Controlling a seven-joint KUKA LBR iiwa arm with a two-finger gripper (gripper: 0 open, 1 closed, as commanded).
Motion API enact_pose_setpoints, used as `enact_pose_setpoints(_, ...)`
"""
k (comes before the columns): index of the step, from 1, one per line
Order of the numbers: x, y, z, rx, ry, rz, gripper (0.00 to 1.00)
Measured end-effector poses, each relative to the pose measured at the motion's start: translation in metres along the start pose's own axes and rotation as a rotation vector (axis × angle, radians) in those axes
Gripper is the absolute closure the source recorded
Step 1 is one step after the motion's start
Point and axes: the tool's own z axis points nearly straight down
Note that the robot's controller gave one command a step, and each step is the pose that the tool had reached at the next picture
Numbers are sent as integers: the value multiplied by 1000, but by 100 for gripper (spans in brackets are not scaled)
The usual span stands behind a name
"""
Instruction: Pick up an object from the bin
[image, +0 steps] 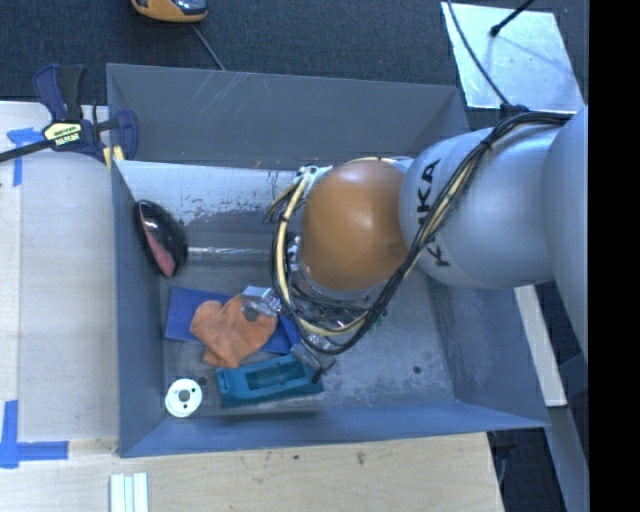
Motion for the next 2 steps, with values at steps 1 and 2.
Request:
enact_pose_setpoints(1, -16, -25, 18, 4, -18, -191, 100)
enact_pose_setpoints(2, -16, -25, 18, 4, -18, -190, 100)
